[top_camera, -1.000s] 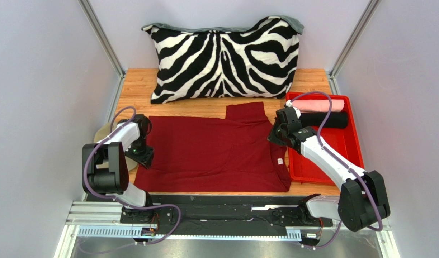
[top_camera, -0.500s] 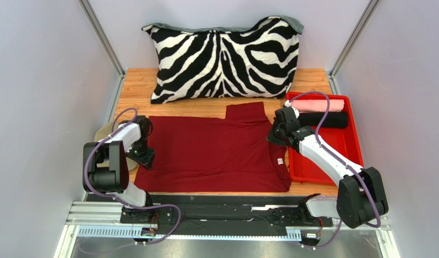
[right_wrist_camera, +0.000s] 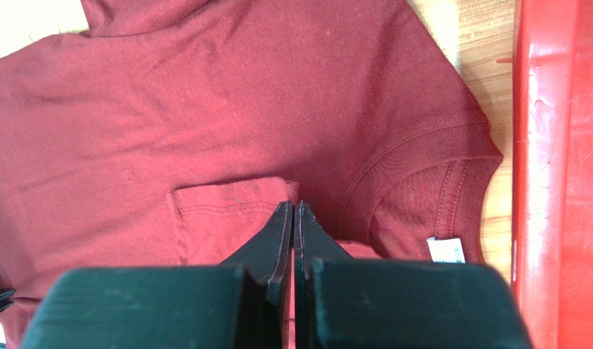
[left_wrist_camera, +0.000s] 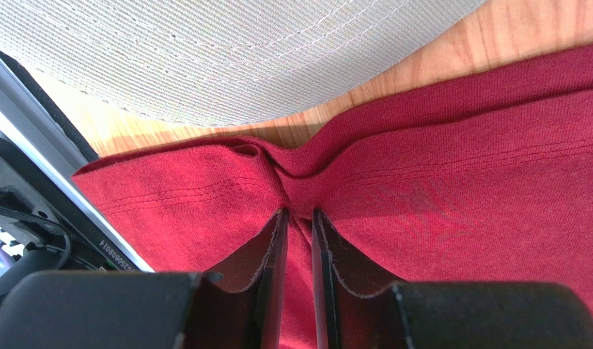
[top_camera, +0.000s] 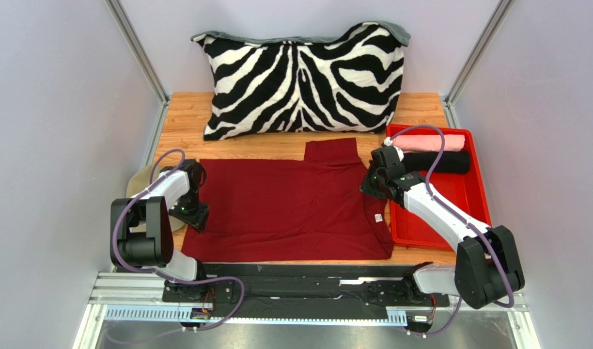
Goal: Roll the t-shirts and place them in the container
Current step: Fold the T-shirt at the center of the board.
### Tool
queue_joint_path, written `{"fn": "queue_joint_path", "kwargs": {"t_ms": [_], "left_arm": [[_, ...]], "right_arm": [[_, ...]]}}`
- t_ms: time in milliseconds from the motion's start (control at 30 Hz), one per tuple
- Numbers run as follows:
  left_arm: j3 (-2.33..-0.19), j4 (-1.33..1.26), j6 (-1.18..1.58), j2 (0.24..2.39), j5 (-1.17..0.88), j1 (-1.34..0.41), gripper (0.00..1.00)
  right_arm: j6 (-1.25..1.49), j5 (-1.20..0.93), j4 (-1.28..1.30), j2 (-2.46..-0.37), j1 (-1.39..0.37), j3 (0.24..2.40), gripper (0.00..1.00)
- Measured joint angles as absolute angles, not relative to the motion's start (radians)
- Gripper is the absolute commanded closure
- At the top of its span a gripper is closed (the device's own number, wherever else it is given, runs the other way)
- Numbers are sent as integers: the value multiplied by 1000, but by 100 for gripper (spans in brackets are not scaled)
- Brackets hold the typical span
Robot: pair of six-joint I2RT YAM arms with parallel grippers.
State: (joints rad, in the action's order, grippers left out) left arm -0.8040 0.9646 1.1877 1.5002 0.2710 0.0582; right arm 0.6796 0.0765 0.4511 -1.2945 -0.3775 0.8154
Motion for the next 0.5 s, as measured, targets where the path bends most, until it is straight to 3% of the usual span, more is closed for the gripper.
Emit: {"fn": "queue_joint_path", "kwargs": {"t_ms": [100,500], "left_arm": [[-804,963,1182,1493,269,58,67],[-804,980,1176,1433,268,43,68]], "right_arm": [[680,76,450,-1295,-377,815,100],[680,76,447,-1296,-377,815,100]]}}
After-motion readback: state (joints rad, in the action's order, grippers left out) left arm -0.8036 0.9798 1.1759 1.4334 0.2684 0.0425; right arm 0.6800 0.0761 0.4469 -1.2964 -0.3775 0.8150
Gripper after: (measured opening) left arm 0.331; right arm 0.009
